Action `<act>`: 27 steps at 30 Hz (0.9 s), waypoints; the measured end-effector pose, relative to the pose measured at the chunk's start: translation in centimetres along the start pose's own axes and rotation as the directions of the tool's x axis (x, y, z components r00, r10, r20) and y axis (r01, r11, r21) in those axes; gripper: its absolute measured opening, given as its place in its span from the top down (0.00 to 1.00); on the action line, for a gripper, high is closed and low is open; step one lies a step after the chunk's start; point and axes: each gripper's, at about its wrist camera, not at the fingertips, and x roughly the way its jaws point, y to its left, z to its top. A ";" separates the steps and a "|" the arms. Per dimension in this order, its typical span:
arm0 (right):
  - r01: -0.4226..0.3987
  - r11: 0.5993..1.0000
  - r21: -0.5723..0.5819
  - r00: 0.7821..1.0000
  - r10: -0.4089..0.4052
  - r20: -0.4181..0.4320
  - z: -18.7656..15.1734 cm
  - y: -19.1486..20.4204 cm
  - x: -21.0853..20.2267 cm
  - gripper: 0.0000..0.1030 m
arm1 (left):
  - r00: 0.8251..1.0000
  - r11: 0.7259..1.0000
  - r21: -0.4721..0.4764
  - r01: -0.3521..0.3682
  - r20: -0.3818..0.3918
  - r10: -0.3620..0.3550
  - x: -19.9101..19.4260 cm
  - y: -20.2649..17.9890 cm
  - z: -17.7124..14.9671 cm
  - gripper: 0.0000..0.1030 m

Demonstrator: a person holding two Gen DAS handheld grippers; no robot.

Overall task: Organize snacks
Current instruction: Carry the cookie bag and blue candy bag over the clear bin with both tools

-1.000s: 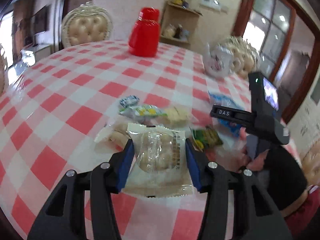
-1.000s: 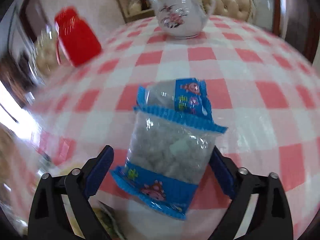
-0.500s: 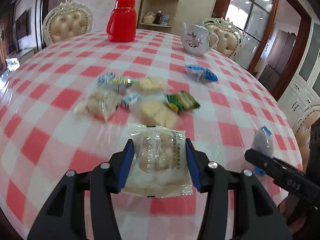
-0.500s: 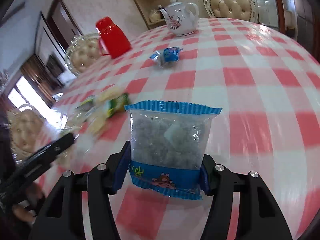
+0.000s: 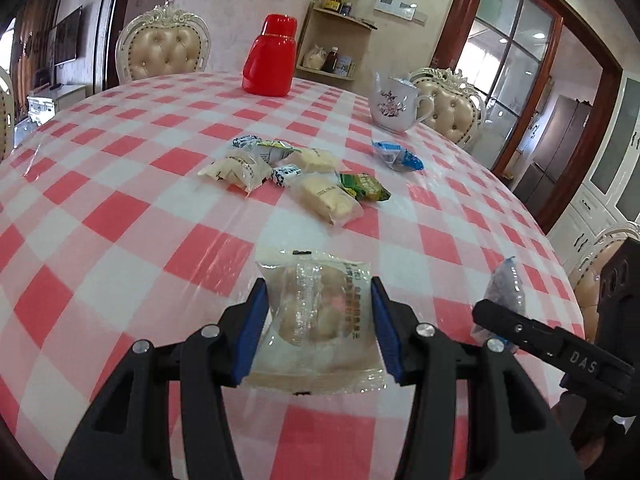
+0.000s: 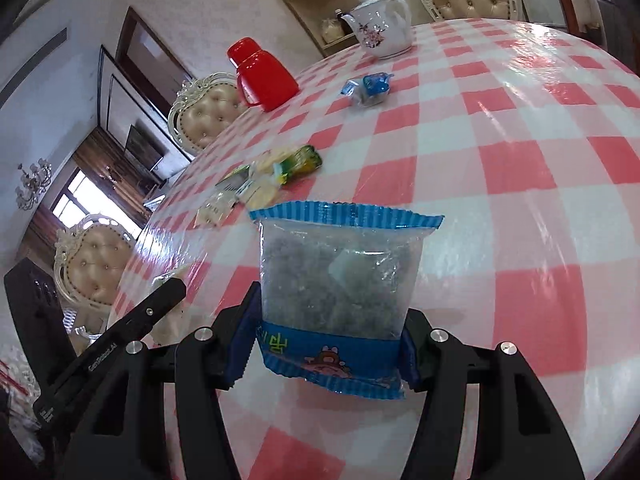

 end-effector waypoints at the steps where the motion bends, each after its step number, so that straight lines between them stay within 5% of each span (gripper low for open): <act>1: -0.001 1.000 -0.003 1.000 0.001 -0.001 -0.2 0.2 -0.1 0.44 | 1.000 1.000 0.004 -0.001 0.002 0.001 -0.4 -0.1 -0.3 0.51; 12: -0.027 0.999 -0.020 0.999 0.026 -0.022 -2.0 1.2 -0.9 0.44 | 0.996 0.994 0.069 -0.088 0.007 0.088 -3.4 -0.6 -3.0 0.51; 27: -0.068 0.994 -0.082 0.996 0.063 -0.070 -5.1 3.8 -1.9 0.44 | 0.992 0.989 0.094 -0.119 0.044 0.115 -8.8 -0.7 -5.0 0.51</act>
